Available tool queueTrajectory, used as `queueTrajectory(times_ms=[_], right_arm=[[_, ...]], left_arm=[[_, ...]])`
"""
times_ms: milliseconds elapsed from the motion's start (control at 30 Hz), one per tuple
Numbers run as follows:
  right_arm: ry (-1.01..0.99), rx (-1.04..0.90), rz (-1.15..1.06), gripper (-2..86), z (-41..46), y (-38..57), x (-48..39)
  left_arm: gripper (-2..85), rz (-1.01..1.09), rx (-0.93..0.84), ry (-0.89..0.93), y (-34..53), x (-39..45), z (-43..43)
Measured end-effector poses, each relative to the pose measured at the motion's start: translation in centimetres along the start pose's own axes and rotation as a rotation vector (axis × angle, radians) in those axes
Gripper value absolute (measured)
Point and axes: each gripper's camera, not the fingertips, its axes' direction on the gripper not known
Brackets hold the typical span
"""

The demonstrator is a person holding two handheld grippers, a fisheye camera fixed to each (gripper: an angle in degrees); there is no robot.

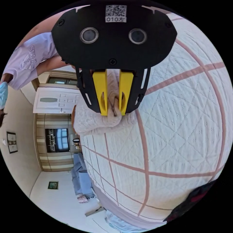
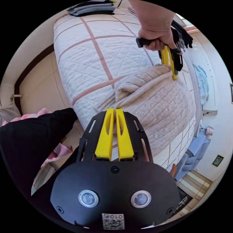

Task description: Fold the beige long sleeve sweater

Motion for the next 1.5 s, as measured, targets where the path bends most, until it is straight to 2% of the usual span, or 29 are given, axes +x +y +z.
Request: queueTrajectory(times_ms=[200,333,400,500,633,733,867,1000,1100,1133,1200,1300,1433,1500], right_arm=[[-0.310,0.179,0.097,4.6,-4.7,4.2,3.6],[-0.521,0.332,0.162,3.6,-9.0,9.3,6.1],[-0.529,0.399,0.275,2.7,-10.4,11.6,8.8],[-0.484,0.423,0.417,2.8,-10.2,14.3,13.4],[-0.523,0.297,0.349,3.2,-7.8,14.1,14.8],[-0.479,0.261,0.317,3.0,-7.6,14.0,14.4],[-0.435,0.268,0.276,2.1,-8.8,14.0,14.2],[-0.459,0.342,0.235,2.0,-10.0,12.9,14.5],[-0.475,0.271,0.201,2.4,-8.7,10.7,14.4],[-0.488,0.194,0.190,2.4,-7.6,10.0,14.3],[-0.502,0.220,0.195,2.3,-7.7,10.1,14.8],[-0.554,0.226,0.198,2.2,-8.8,10.8,16.1],[-0.569,0.225,0.185,2.2,-10.7,11.3,17.1],[-0.572,0.210,0.177,2.3,-11.7,11.1,17.5]], left_arm=[[11.2,0.152,0.142,-0.146,2.8,4.2,-4.4],[11.6,0.104,0.276,-0.194,6.4,4.9,-6.9],[11.4,0.082,0.278,-0.174,7.3,5.1,-7.1],[10.9,0.196,0.287,-0.234,8.2,9.5,-6.7],[10.4,0.164,0.123,-0.354,8.0,11.8,-1.5],[8.0,0.122,0.153,-0.250,7.8,11.0,0.3],[3.3,0.175,0.171,-0.261,6.6,12.6,-0.3],[1.5,0.130,0.089,-0.304,4.4,11.0,-0.4],[1.3,0.027,-0.027,-0.224,3.3,7.1,1.8],[1.4,-0.010,-0.002,-0.166,3.5,6.2,1.9],[1.7,0.019,0.059,-0.154,3.9,7.2,1.1],[2.2,0.064,0.136,-0.308,5.7,11.4,-0.4],[2.2,0.295,0.206,-0.698,7.2,21.8,0.2],[2.3,0.380,0.218,-0.730,7.0,24.6,1.7]])
